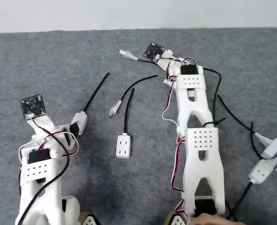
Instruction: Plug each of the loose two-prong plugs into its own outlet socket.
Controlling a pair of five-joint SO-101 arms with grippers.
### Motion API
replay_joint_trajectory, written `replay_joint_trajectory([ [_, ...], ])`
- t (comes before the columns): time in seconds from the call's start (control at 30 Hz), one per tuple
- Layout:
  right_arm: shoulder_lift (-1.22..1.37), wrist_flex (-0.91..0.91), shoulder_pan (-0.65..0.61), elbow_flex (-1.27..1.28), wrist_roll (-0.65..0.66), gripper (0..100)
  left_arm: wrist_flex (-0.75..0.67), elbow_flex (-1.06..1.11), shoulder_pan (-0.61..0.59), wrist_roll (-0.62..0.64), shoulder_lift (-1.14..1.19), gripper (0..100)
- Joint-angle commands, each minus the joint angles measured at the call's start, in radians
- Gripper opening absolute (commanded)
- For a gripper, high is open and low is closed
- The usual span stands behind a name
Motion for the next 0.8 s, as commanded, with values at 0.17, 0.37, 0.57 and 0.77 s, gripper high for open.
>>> replay_joint_trajectory([
  [0.17,0.223,0.007,-0.042,-0.359,-0.04,9.9,-0.029,-0.008,0.015,-0.029,-0.018,27],
  [0.37,0.225,0.013,-0.051,-0.316,-0.04,0.9,-0.048,-0.005,0.014,-0.043,-0.018,27],
  [0.57,0.127,0.306,-0.024,-0.339,0.046,1.0,-0.055,-0.004,0.012,-0.043,-0.018,27],
  [0.77,0.008,0.671,0.005,-0.488,0.058,1.0,-0.057,-0.004,0.012,-0.044,-0.018,27],
])
